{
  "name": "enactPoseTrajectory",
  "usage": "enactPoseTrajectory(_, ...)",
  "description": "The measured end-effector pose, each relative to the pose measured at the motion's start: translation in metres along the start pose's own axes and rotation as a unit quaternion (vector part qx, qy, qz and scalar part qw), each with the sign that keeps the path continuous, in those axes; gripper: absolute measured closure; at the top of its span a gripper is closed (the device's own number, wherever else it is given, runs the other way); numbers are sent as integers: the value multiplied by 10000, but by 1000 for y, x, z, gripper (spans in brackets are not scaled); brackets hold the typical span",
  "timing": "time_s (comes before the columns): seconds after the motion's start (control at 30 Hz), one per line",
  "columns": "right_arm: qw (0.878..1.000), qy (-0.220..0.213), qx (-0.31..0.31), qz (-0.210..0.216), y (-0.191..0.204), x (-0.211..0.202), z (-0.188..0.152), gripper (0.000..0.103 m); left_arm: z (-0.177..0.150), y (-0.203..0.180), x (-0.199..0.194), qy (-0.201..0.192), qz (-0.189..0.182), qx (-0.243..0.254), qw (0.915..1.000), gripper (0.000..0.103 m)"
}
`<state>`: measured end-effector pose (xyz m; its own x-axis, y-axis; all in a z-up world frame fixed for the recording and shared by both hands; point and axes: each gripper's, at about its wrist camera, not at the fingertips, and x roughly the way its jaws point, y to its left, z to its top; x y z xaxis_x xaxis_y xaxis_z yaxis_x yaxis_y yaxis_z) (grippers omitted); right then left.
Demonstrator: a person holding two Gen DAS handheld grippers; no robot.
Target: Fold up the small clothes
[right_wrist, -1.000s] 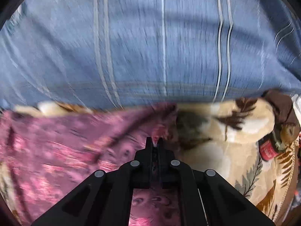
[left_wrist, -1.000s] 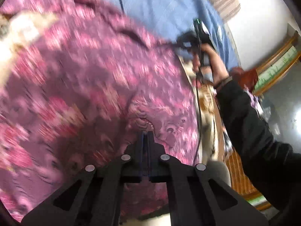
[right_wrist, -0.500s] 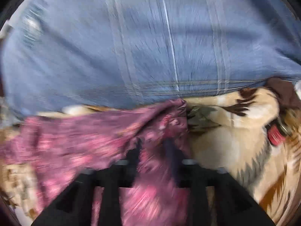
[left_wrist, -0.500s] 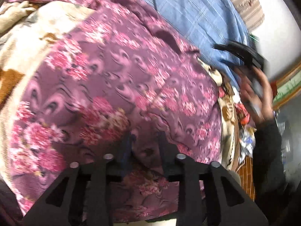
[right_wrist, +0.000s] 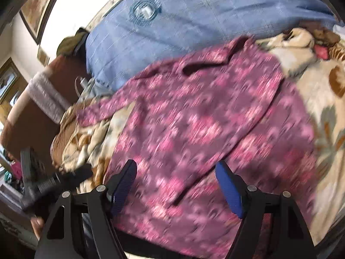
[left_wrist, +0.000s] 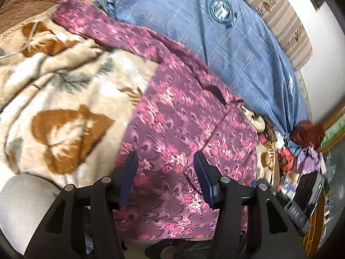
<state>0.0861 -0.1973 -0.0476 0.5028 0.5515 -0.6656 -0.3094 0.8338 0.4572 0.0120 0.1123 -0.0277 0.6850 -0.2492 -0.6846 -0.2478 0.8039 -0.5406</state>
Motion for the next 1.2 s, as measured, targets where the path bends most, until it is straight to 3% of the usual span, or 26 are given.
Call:
enactPoseTrajectory(0.13, 9991, -105, -403, -85, 34, -6, -5, 27, 17, 3, -10, -227, 56, -103, 9997, 45)
enactPoseTrajectory(0.3, 9963, -433, -732, -87, 61, -23, 6, 26, 55, 27, 3, -335, -72, -800, 9962, 44)
enactPoseTrajectory(0.4, 9942, -549, -923, -118, 71, -26, 18, 26, 83, 56, 13, -502, -37, -1356, 9895, 44)
enactPoseTrajectory(0.63, 9917, -728, -1038, -228, 93, -1, 46, 25, 160, 125, 41, -1127, 178, -2505, 9614, 44)
enactPoseTrajectory(0.73, 9918, -584, -1102, -290, 107, 26, 56, 25, 188, 159, 61, -1227, 160, -3008, 9456, 44)
enactPoseTrajectory(0.77, 9918, -501, -1148, -246, 112, 35, 59, 25, 197, 171, 67, -1318, 327, -3154, 9392, 44)
enactPoseTrajectory(0.83, 9912, -345, -1271, -163, 121, 54, 63, 25, 204, 184, 74, -1432, 462, -3251, 9336, 44)
enactPoseTrajectory(0.93, 9879, -253, -1511, -226, 132, 84, 65, 25, 211, 201, 93, -1327, 387, -3359, 9317, 44)
enactPoseTrajectory(1.1, 9874, 6, -1566, -208, 139, 123, 65, 26, 214, 211, 105, -1331, 251, -3796, 9152, 45)
enactPoseTrajectory(1.17, 9889, 71, -1477, -162, 137, 132, 65, 26, 216, 210, 104, -1332, 285, -3765, 9163, 58)
enactPoseTrajectory(1.2, 9899, 124, -1411, -121, 136, 136, 64, 27, 216, 207, 104, -1319, 418, -3667, 9200, 86)
